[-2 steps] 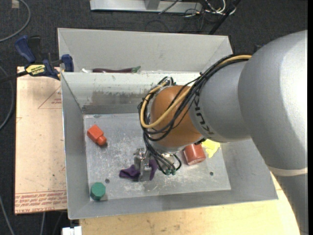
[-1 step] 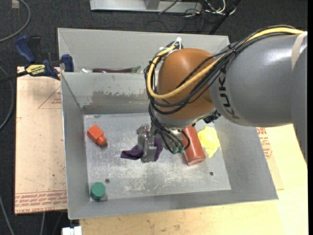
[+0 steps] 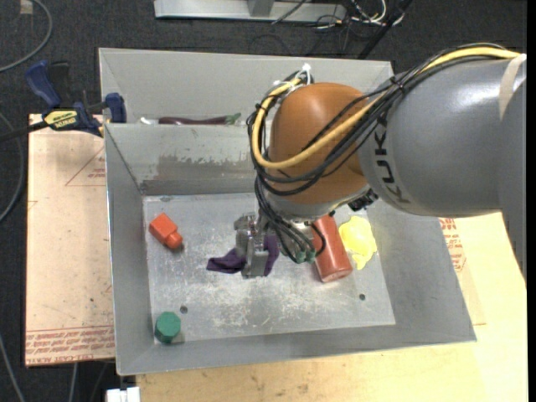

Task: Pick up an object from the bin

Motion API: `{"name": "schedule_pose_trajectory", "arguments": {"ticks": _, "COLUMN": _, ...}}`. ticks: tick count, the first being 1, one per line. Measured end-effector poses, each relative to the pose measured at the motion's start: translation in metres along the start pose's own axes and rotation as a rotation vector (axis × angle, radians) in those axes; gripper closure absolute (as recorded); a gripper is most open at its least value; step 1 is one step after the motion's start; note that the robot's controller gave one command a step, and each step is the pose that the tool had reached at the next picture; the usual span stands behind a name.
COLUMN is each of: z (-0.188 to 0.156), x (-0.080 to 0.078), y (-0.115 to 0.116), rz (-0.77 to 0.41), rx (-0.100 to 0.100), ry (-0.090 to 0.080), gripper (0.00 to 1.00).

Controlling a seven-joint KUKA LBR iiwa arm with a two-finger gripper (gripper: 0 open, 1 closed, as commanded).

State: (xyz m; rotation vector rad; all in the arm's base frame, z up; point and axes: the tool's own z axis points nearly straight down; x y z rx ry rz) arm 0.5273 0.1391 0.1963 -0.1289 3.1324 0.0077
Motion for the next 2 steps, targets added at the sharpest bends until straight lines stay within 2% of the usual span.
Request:
{"name": "schedule_pose_trajectory", "arguments": {"ticks": 1, "z": -0.046, "x": 0.005, "y": -0.002, "rz": -0.023, "rx": 0.001, "ry": 0.006, "gripper": 1.00}}
{"name": "schedule_pose_trajectory", "arguments": {"ticks": 2, "z": -0.138, "x": -0.005, "y": -0.005, "rz": 0.033, "rx": -0.001, "ry": -0.003, "gripper": 1.00}}
